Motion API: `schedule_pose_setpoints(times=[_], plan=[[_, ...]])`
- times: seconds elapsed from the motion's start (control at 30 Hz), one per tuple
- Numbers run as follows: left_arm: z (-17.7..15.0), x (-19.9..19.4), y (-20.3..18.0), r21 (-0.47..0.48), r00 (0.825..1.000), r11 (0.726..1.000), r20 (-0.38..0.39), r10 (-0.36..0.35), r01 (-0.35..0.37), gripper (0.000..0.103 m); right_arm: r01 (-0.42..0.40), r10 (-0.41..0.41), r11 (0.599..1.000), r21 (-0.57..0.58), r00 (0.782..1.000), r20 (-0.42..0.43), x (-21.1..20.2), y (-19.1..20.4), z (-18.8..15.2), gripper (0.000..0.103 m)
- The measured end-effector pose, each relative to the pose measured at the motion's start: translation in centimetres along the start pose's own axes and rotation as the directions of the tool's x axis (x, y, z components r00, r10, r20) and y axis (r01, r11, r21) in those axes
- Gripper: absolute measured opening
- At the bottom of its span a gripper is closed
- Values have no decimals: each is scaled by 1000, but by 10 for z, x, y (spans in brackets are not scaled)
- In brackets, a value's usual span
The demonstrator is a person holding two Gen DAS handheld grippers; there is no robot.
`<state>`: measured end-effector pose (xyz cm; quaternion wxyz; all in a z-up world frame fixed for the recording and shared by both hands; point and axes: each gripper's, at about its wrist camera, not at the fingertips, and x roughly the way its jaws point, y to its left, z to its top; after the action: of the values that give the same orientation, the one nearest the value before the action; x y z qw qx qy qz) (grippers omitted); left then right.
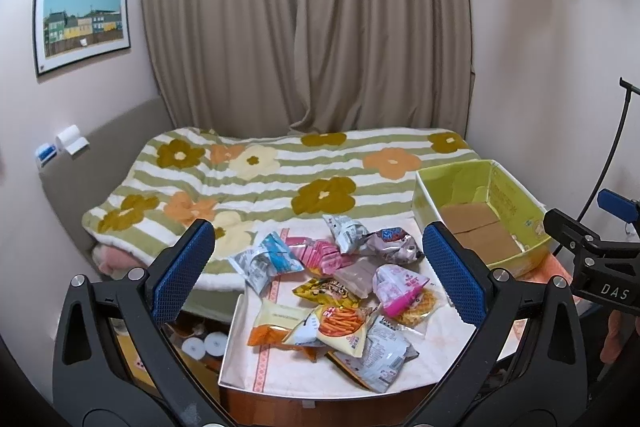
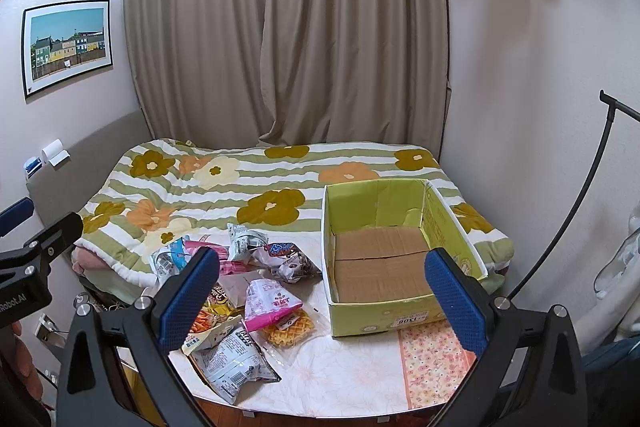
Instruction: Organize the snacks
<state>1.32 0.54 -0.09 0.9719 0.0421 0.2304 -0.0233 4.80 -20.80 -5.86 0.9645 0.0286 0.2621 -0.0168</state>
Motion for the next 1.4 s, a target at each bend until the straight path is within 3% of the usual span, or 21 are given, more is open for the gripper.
schedule_pose_setpoints(times=[0.57,1.2,1.4], plan=[[-4,10,-1,-27,998,999,-38,-41,40,103,-1,1,1000,2,1000,-6,2,2,-2,102],[-9,10,-10,-32,998,999,-53,-37,35,103,-11,11,1000,6,1000,-16,-1,0,-12,102],[-5,15,-12,-23,996,999,-87,-32,31,103,-20,21,1000,12,998,-55,3,-6,-11,102]])
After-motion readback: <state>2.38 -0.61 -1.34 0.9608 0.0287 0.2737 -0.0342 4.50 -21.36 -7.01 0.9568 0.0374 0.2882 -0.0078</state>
